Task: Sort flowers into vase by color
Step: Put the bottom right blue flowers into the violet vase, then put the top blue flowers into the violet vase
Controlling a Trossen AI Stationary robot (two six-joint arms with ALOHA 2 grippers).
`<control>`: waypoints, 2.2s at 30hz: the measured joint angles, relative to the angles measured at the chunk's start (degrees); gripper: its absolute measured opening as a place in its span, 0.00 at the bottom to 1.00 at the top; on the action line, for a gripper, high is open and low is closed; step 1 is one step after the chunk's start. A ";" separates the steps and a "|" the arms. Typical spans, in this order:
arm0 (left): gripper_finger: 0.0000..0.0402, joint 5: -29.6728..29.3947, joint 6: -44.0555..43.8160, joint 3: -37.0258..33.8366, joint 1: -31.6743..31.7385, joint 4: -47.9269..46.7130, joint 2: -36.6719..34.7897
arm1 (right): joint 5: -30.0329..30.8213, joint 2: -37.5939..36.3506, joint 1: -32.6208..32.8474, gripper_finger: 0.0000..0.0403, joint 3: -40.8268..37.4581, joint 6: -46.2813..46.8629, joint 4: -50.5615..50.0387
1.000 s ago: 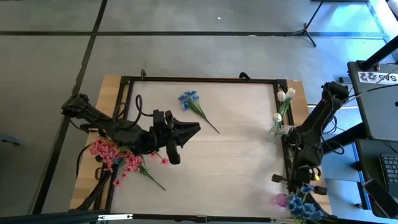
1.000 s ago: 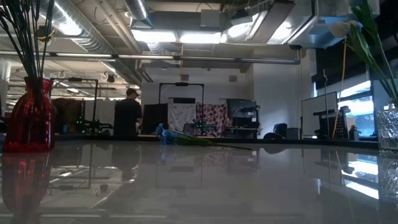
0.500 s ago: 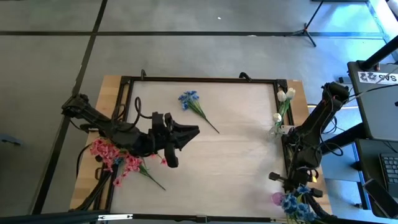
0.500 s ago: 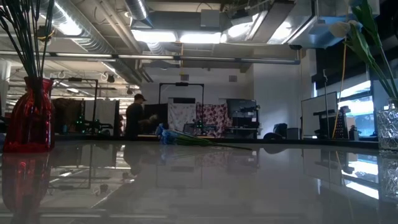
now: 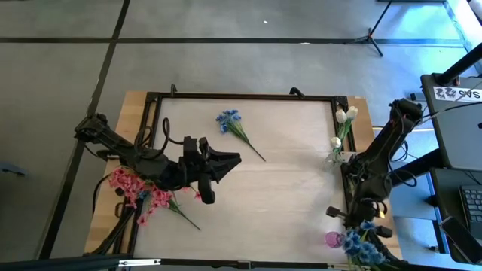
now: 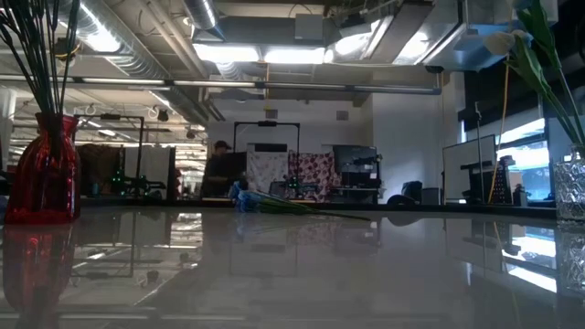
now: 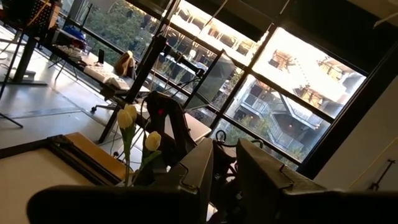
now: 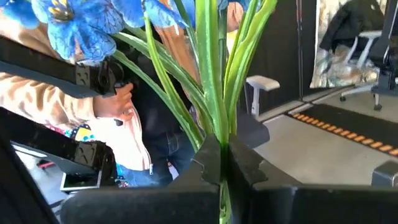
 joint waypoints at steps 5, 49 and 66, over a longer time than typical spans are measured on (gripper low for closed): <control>0.17 0.01 0.00 0.00 -0.29 0.00 0.00 | 1.85 -4.92 0.00 0.01 -3.26 -0.72 1.83; 0.17 -0.22 0.22 0.00 0.67 -0.04 0.00 | 0.94 -4.79 -0.15 0.52 11.71 8.32 -48.49; 0.17 -1.86 1.00 0.02 4.46 -2.29 3.43 | 10.80 -4.79 -0.15 0.52 38.63 17.04 -93.54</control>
